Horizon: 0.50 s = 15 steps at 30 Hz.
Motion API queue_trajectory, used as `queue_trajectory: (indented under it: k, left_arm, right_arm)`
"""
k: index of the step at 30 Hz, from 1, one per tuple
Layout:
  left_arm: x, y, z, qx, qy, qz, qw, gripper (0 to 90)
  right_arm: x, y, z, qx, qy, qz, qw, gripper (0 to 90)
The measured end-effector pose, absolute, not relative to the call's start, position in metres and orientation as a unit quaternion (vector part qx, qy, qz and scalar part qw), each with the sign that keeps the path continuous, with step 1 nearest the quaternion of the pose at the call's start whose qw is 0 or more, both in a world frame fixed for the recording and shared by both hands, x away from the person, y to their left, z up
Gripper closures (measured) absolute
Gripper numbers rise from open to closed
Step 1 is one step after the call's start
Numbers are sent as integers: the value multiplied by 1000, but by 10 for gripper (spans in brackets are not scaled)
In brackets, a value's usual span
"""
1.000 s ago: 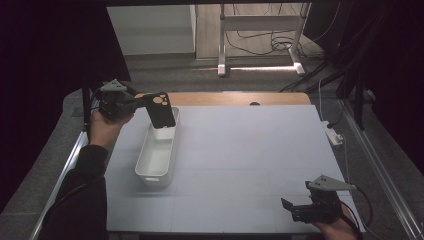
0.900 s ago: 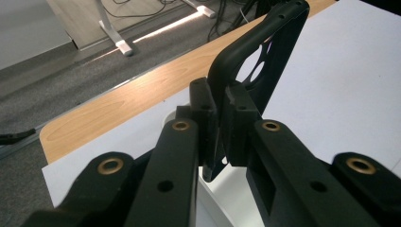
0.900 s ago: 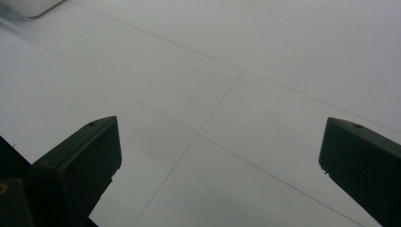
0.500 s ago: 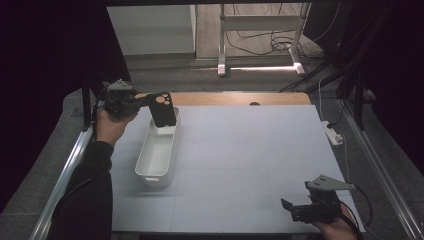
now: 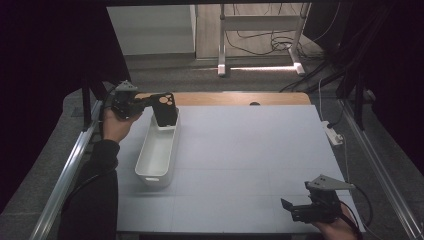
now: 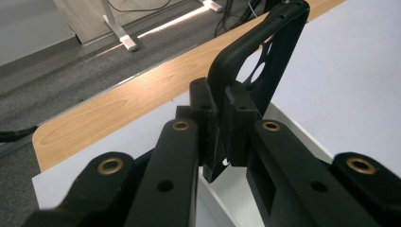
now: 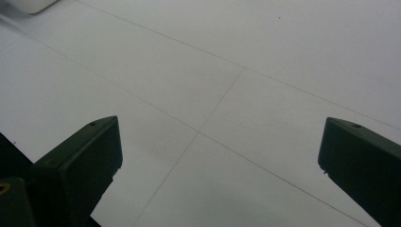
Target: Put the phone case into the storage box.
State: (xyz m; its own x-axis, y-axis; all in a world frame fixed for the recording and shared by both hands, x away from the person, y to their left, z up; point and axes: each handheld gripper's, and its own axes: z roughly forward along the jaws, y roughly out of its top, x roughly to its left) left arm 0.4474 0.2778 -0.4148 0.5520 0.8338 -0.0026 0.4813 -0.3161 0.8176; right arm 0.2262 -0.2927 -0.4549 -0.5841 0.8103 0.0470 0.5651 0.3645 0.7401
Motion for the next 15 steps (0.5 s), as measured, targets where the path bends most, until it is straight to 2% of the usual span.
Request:
queue_trajectory:
  k: [15]
  left_arm:
    - [457, 274, -431, 784, 411, 237, 400, 840]
  right_arm:
    - [227, -293, -455, 428, 808, 370, 163, 6]
